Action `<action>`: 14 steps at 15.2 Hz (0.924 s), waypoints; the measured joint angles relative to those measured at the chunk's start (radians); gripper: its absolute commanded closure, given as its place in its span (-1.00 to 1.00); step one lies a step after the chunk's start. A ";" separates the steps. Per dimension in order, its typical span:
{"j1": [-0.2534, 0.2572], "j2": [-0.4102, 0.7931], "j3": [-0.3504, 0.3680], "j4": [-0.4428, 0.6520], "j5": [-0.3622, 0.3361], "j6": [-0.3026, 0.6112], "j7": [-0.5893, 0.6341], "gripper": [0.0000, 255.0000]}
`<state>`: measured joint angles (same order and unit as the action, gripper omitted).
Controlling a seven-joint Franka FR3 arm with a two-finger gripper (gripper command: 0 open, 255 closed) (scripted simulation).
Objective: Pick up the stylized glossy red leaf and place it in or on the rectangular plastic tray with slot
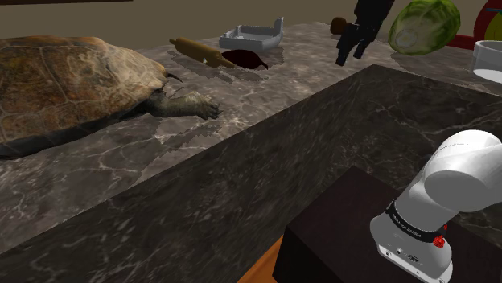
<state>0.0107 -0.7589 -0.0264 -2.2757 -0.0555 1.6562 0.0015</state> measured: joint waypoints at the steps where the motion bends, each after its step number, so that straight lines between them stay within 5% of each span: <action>1: 0.000 0.000 0.000 0.000 0.000 0.000 0.000 -1.00; 14: 0.141 0.179 0.089 0.072 0.100 0.280 -0.058 -1.00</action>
<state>0.1521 -0.5803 0.0625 -2.2032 0.0445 1.9358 -0.0566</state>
